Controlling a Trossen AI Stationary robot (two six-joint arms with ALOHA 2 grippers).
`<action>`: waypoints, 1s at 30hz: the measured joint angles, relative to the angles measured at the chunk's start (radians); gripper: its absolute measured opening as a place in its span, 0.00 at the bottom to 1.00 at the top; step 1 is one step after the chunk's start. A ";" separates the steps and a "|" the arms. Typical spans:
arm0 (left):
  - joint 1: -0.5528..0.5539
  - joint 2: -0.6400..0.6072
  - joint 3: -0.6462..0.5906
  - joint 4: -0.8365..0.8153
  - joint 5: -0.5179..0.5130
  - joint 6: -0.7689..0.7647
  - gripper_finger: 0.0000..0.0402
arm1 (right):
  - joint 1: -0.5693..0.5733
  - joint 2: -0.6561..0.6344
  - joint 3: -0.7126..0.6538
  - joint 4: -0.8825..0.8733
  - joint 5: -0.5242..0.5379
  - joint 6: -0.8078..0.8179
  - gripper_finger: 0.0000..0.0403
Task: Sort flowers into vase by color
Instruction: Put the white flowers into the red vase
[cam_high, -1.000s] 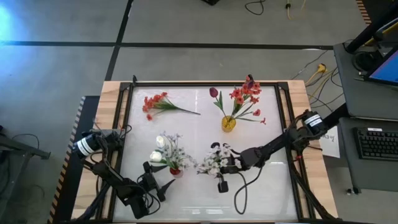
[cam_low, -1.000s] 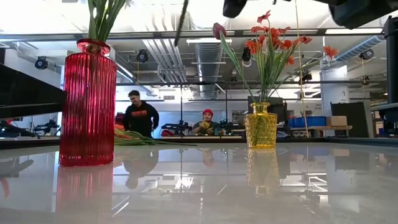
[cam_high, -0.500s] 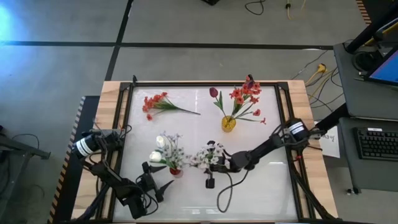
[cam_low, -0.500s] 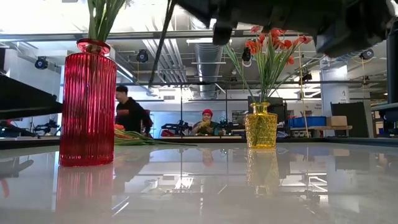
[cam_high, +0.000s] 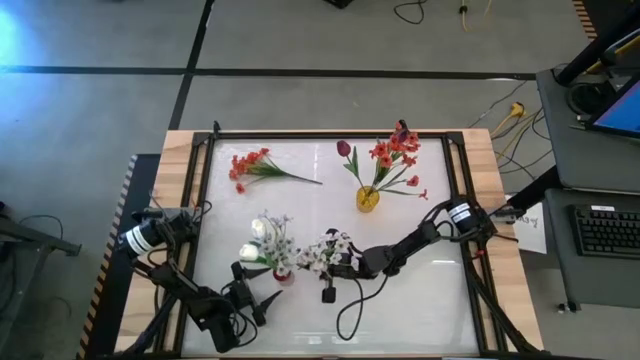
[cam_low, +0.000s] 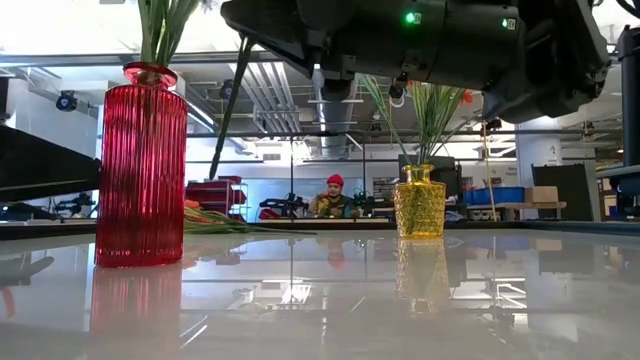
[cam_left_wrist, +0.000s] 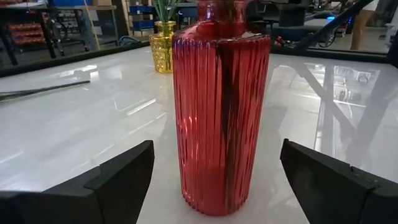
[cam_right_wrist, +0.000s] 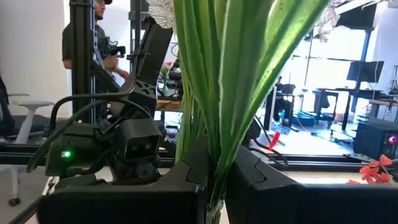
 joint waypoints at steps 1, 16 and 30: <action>0.001 -0.002 0.000 0.000 0.000 0.011 0.83 | 0.000 0.001 0.002 -0.002 -0.006 0.000 0.04; 0.027 -0.020 0.014 0.011 -0.016 0.088 0.83 | 0.000 0.003 0.002 -0.004 -0.021 0.002 0.04; 0.078 -0.043 0.014 0.074 -0.015 0.254 0.83 | 0.000 0.003 0.002 -0.008 -0.026 0.002 0.04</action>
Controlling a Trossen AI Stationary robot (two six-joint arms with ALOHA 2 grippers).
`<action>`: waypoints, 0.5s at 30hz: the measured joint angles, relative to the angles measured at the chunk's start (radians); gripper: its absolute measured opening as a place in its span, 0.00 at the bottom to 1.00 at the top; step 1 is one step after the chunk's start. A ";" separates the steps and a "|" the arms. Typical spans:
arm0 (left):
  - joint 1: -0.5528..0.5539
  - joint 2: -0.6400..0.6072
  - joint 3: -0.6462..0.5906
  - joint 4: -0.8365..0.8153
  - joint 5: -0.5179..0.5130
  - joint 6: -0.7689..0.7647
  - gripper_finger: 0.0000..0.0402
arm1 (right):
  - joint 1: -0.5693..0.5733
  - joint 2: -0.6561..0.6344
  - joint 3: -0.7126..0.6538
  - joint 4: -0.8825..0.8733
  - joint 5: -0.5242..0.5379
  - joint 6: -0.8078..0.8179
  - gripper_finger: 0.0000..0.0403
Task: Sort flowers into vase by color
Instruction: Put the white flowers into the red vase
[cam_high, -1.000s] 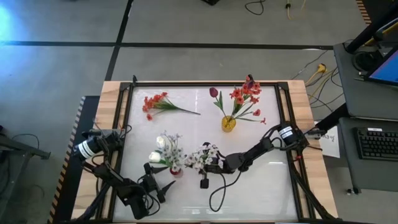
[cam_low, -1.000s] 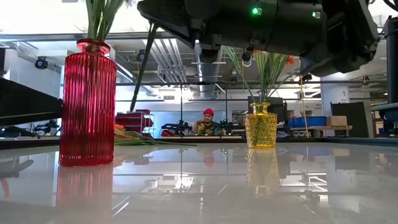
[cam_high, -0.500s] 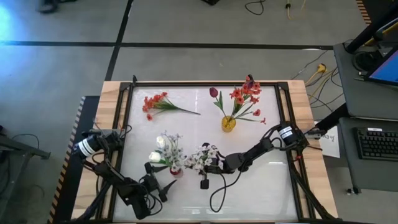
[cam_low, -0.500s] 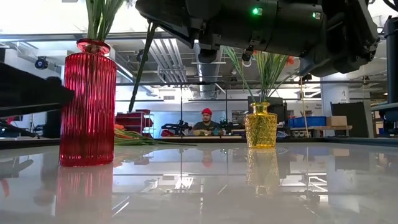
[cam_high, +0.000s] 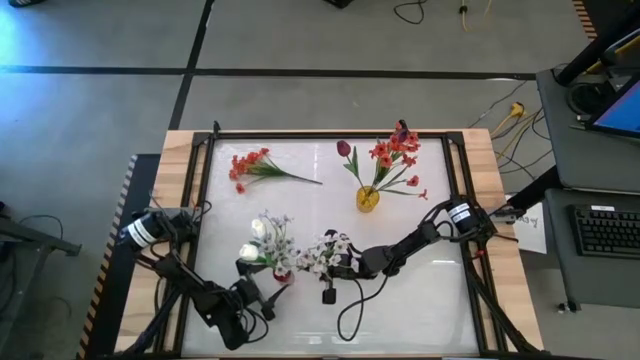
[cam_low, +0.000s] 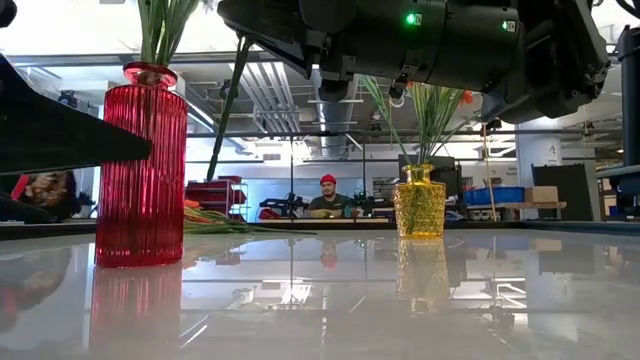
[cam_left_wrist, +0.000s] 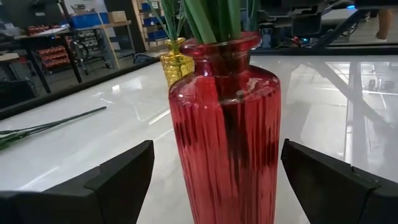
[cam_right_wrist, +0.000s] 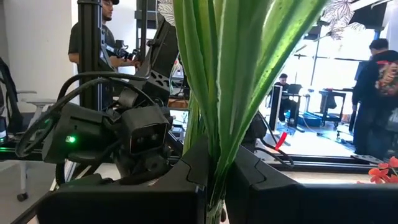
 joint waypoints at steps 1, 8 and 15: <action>0.005 0.000 0.000 0.011 0.004 0.010 0.83 | 0.000 0.000 0.000 -0.001 0.000 0.002 0.04; 0.013 0.000 0.000 0.026 0.006 0.037 0.83 | -0.017 0.000 0.000 -0.003 -0.030 0.021 0.04; 0.045 0.000 -0.001 0.031 -0.003 0.043 0.83 | -0.045 0.000 0.034 -0.047 -0.075 0.045 0.04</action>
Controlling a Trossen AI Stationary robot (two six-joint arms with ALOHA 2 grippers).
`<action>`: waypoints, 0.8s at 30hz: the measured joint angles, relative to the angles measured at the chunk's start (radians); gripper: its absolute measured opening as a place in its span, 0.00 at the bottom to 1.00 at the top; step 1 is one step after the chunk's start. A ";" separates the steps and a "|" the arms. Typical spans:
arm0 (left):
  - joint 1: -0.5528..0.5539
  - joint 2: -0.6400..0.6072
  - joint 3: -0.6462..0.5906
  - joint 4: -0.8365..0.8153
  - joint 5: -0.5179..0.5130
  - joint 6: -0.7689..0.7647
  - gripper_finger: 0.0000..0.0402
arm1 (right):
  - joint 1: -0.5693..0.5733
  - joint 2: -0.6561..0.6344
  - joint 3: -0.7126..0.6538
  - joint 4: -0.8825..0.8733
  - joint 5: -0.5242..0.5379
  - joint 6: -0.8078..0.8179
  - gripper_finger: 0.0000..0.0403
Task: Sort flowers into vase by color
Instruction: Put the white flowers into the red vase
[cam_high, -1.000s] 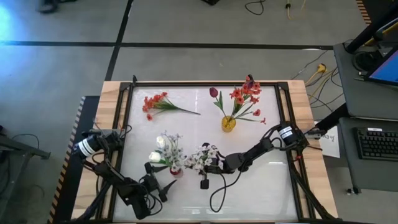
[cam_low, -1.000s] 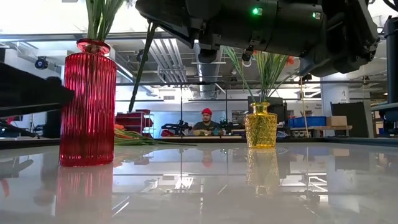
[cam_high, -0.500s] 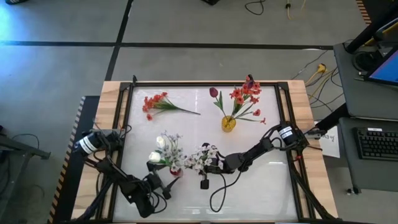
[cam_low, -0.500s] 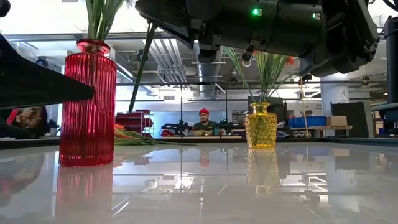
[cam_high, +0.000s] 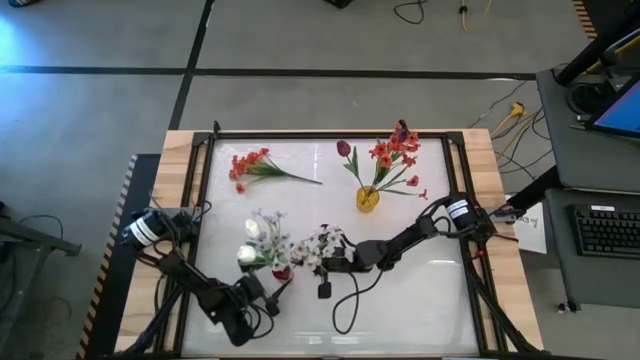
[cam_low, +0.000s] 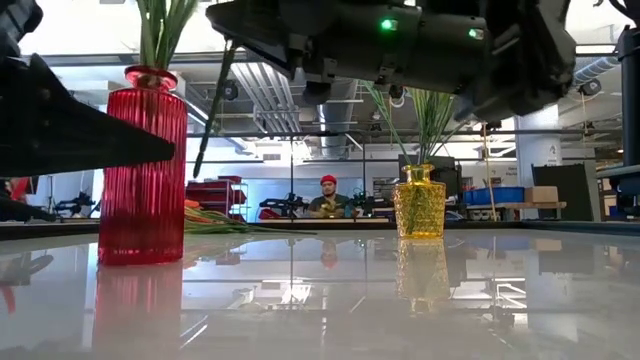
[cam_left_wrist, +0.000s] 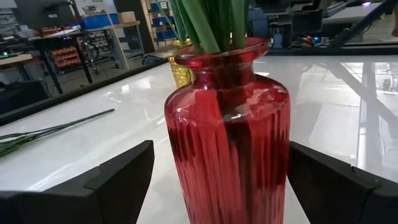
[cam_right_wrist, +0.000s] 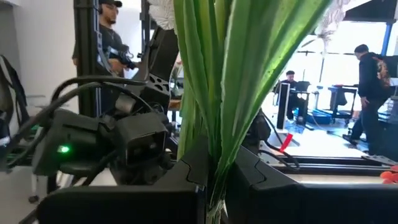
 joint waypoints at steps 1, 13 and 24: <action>0.002 0.000 0.000 0.000 0.000 0.001 0.83 | -0.001 0.000 0.011 -0.023 -0.002 -0.006 0.04; 0.016 0.002 -0.005 0.005 -0.004 0.000 0.80 | 0.002 0.000 0.081 -0.152 -0.004 -0.041 0.04; 0.029 0.003 -0.016 0.042 -0.018 0.000 0.77 | 0.002 0.000 0.074 -0.151 -0.004 -0.021 0.04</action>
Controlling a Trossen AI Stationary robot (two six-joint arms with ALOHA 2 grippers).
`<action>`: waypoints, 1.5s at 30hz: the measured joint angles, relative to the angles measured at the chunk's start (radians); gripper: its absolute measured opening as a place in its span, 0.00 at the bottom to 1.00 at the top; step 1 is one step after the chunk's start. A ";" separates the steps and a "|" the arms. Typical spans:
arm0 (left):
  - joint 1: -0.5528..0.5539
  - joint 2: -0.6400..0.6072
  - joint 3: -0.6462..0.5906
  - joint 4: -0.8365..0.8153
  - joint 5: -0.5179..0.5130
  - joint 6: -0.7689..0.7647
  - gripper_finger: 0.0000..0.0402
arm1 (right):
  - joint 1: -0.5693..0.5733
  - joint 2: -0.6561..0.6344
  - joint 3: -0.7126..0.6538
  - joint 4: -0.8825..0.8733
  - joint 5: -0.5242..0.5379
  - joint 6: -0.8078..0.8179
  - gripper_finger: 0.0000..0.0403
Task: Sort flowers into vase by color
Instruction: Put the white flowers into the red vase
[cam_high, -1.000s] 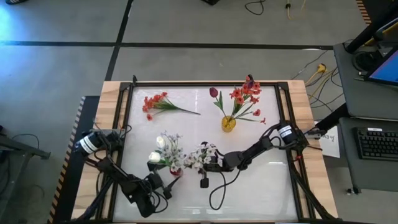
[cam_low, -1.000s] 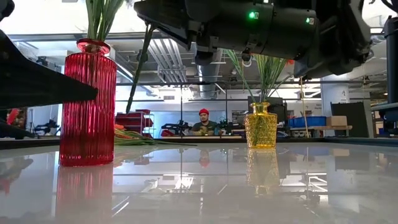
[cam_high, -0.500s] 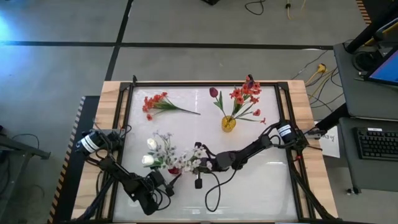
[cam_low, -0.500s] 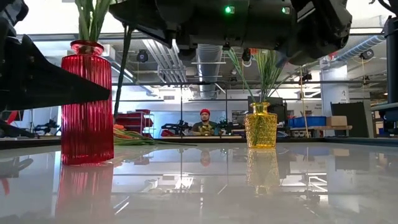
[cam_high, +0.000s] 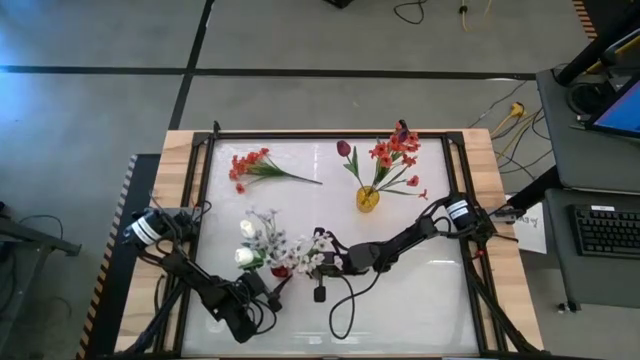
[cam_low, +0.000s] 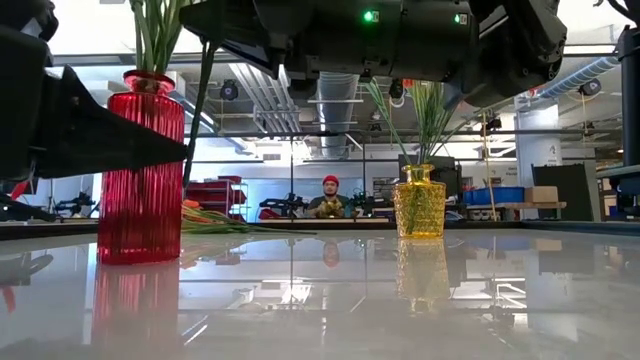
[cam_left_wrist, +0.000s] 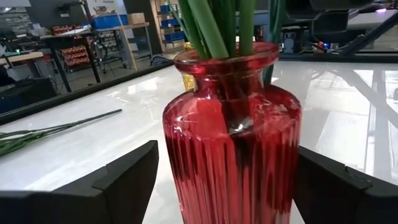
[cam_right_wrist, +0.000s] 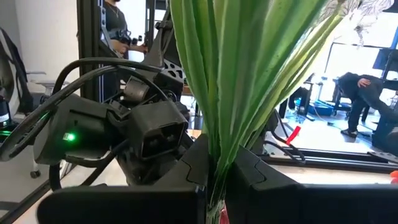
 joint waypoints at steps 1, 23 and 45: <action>0.001 0.000 0.000 0.002 0.000 0.000 0.77 | 0.000 0.000 0.000 -0.001 0.000 0.000 0.04; 0.001 0.001 -0.020 0.037 0.005 -0.023 0.50 | 0.057 -0.093 -0.054 0.000 0.009 -0.075 0.04; -0.001 0.000 -0.039 0.063 0.016 -0.023 0.50 | 0.000 -0.130 0.069 -0.087 -0.079 -0.141 0.04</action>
